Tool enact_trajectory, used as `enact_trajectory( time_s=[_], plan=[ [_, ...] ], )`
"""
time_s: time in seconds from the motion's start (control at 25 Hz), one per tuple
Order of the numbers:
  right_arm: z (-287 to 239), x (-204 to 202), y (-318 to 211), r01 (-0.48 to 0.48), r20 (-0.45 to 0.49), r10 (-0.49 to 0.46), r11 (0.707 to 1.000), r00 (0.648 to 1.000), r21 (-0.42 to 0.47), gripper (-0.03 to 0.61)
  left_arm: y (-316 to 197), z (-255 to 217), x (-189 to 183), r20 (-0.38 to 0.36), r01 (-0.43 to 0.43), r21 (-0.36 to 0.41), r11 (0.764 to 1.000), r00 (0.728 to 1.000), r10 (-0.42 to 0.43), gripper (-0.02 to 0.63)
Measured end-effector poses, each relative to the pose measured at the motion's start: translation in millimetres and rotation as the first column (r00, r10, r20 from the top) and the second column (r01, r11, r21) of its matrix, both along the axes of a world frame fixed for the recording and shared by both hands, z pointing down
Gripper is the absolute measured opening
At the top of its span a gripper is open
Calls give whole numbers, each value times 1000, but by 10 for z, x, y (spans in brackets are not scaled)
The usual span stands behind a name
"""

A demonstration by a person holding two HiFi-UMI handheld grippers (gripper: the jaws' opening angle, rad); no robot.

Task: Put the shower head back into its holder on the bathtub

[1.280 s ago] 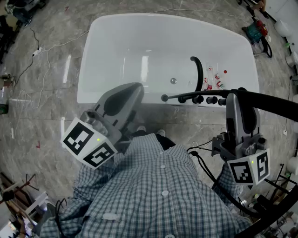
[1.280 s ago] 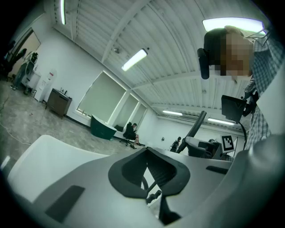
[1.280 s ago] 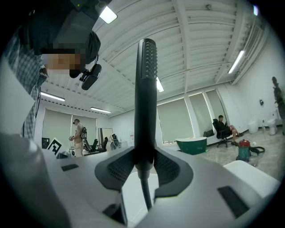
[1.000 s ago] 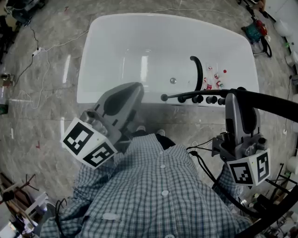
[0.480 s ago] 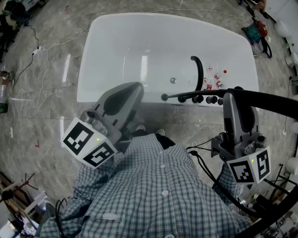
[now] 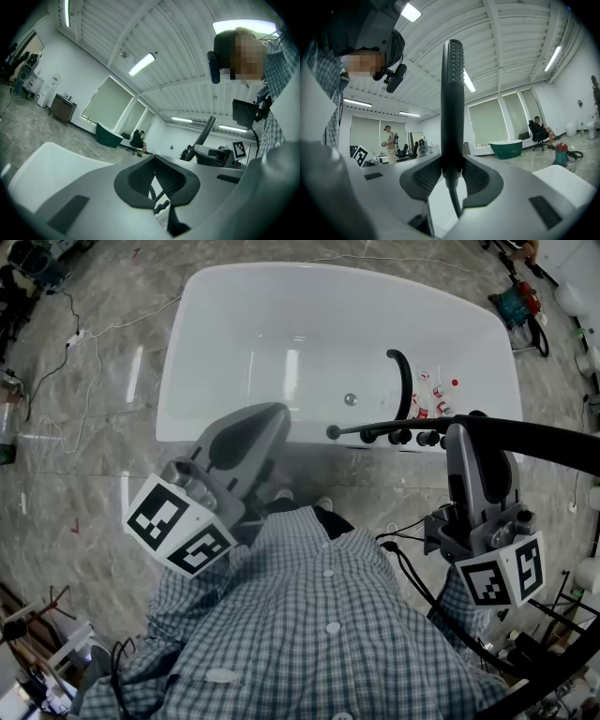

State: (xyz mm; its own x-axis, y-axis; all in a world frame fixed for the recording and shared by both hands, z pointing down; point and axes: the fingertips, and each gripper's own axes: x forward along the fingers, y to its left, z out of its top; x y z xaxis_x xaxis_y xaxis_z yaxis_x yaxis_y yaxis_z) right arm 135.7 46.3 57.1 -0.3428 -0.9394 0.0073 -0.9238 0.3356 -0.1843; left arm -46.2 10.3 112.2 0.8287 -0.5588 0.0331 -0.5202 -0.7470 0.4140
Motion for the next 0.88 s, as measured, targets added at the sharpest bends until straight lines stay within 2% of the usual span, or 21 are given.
enact_trajectory(
  time_s=[0.88],
  plan=[
    [192, -64, -24, 8, 0, -8, 998, 1000, -65, 132, 61, 49, -1, 15, -2, -27, 1000, 1000, 3, 9]
  ],
)
